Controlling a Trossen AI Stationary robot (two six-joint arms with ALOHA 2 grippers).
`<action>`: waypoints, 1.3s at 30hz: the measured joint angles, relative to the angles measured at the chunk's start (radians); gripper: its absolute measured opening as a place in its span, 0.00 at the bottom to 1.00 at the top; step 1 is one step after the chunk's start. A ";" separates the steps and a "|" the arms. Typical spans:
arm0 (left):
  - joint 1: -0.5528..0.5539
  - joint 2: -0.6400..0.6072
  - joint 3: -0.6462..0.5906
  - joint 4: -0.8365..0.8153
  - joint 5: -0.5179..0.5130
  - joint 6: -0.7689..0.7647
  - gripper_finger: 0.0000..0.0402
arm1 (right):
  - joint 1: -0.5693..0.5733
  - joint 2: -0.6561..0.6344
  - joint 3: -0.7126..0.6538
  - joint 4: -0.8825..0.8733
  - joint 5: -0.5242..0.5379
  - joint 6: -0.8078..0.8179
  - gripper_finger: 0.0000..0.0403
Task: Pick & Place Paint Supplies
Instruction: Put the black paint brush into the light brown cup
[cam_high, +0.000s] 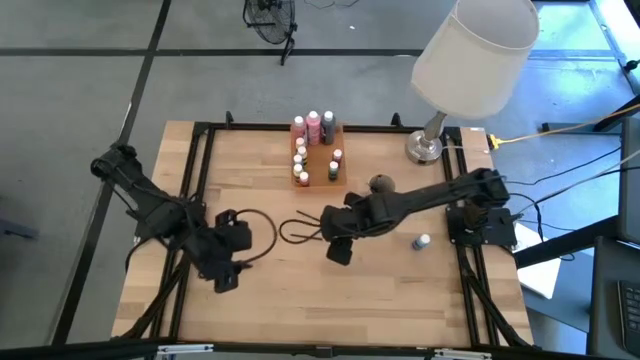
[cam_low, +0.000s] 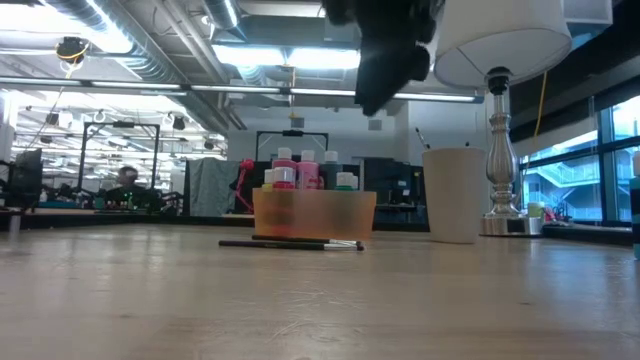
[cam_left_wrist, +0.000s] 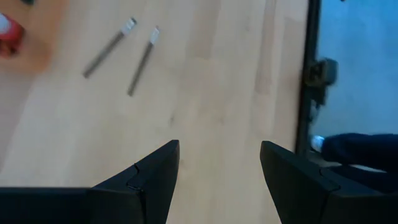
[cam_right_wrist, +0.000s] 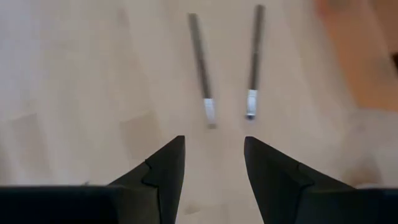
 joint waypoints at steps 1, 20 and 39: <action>-0.017 0.000 0.000 -0.003 0.012 -0.025 0.55 | -0.006 0.007 0.000 -0.011 0.017 0.003 0.42; -0.227 0.000 0.000 -0.013 -0.115 -0.308 0.55 | -0.173 0.124 0.000 -0.031 -0.210 0.031 0.42; -0.235 0.000 0.000 0.021 -0.117 -0.349 0.55 | -0.233 0.255 0.000 0.001 -0.244 -0.080 0.42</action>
